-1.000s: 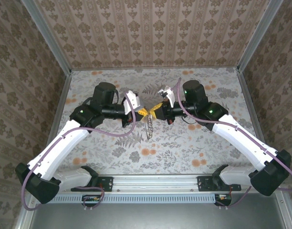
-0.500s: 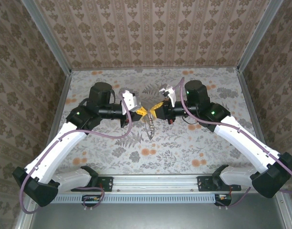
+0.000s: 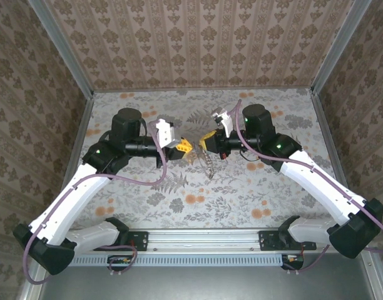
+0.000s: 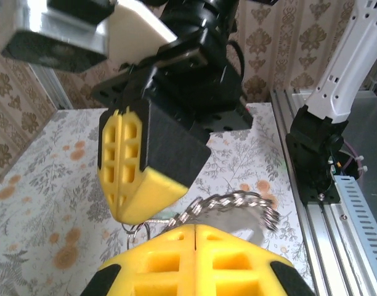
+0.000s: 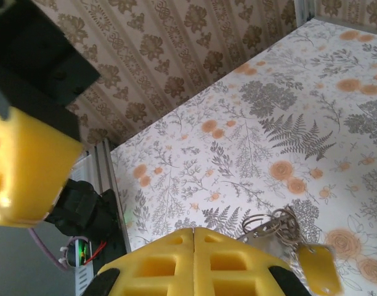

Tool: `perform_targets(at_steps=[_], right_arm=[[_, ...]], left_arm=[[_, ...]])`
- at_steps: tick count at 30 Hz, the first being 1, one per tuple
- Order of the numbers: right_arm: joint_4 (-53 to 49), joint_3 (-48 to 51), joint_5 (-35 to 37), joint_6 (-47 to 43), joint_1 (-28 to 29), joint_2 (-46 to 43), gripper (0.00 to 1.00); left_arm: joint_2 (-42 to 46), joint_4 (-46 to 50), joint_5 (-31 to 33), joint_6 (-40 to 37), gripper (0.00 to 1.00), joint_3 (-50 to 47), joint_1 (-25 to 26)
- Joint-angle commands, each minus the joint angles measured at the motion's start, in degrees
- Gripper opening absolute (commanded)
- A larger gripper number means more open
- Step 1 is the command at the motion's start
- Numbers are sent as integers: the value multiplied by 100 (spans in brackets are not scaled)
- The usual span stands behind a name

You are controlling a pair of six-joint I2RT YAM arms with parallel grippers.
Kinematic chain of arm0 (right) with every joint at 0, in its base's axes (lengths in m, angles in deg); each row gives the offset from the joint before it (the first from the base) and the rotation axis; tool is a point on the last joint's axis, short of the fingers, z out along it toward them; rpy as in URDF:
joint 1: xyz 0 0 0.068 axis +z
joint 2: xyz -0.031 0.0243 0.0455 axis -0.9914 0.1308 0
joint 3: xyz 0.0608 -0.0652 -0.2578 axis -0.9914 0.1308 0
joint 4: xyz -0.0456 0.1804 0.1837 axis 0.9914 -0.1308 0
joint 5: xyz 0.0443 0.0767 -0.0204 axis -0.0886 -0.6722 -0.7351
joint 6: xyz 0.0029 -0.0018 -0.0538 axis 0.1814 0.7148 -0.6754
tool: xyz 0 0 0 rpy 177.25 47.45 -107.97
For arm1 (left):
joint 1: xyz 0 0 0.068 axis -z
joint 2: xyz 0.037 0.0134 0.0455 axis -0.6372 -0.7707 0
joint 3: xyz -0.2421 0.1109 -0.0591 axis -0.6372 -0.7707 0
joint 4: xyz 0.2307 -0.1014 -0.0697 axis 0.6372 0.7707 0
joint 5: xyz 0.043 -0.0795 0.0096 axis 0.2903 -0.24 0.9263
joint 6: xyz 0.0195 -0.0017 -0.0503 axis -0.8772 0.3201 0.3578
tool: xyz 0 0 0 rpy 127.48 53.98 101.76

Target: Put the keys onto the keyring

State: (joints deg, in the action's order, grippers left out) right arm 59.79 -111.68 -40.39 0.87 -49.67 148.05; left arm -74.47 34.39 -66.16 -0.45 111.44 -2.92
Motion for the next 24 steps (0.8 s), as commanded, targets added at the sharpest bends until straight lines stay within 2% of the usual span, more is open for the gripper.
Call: perform_targets(at_steps=[1,10,16,19,24], right_arm=[[190,-40,20,104,-12,-61,0],[400,63,3,67,-13,-181,0],[469,54,-85,40,-4,-214,0],[539,71,-136,40,-5,-268,0],[551,62,-250,23,5,-296,0]], left_arm=[[54,-166,-247,114,0,-39,-44],[1,-348,190,395,0,-229,-238],[-133,-248,361,328,26,-189,-239],[-217,-222,421,251,33,-197,-239],[-367,-184,417,187,39,-134,-221]])
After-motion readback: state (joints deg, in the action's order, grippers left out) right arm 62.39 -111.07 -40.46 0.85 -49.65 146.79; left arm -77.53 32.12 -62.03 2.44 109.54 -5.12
